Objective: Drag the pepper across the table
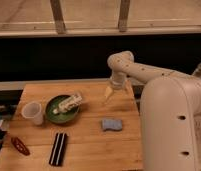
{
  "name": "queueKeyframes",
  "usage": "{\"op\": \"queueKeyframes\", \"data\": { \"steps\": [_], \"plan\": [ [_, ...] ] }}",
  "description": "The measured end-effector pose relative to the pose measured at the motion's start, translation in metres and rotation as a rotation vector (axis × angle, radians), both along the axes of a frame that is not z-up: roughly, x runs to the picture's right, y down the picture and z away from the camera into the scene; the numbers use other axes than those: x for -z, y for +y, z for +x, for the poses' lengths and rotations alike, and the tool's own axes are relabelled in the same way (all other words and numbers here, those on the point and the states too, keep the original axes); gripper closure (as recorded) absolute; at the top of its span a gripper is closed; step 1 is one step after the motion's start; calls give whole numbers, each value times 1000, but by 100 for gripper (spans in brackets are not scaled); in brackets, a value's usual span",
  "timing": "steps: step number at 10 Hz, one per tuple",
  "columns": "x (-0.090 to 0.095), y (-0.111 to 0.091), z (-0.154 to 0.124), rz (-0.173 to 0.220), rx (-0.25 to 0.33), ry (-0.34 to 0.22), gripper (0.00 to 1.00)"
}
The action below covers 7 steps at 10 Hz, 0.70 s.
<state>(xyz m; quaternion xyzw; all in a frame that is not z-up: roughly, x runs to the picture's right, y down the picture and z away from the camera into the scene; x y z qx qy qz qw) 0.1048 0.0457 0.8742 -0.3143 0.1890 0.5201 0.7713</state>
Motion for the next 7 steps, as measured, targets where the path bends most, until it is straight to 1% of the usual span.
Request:
{"op": "queueKeyframes", "data": {
  "steps": [2,3,4,5,6,7],
  "plan": [
    [11,-10,-6,33,-6,-48,20],
    [24,-22,-15,57,9,-86,20],
    [41,-33,-38,83,40,-141,20],
    [52,-38,-61,101,69,-183,20],
    [63,-40,-86,119,103,-226,20],
    [78,-38,-118,138,149,-281,20]
  ]
}}
